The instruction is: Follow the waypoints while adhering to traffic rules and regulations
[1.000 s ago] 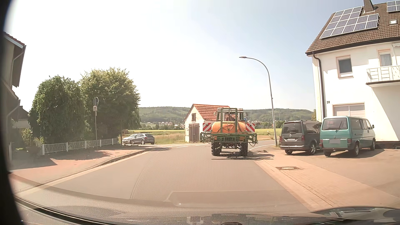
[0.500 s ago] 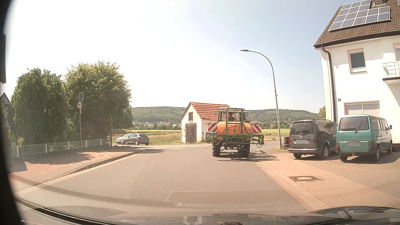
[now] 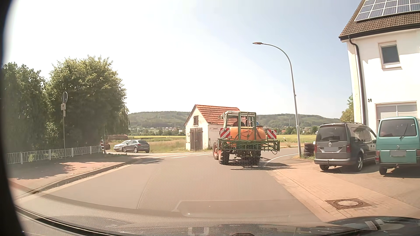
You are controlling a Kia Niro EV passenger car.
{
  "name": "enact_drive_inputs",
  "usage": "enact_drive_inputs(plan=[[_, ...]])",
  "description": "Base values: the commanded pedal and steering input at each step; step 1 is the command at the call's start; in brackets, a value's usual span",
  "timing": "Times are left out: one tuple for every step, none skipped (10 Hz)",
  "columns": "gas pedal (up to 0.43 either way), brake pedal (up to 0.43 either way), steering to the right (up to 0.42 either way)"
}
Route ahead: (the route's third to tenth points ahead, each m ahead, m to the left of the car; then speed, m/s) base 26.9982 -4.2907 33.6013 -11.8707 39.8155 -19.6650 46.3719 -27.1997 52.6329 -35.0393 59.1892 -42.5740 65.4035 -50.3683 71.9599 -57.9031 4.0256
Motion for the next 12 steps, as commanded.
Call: enact_drive_inputs(plan=[[0.067, 0.000, 0.018], [0.067, 0.000, 0.020], [0.067, 0.000, 0.022], [0.067, 0.000, 0.023], [0.079, 0.000, 0.025], [0.098, 0.000, 0.029], [0.130, 0.000, 0.031], [0.157, 0.000, 0.028], [0.157, 0.000, 0.025], [0.157, 0.000, 0.025], [0.150, 0.000, 0.024], [0.138, 0.000, 0.024]])
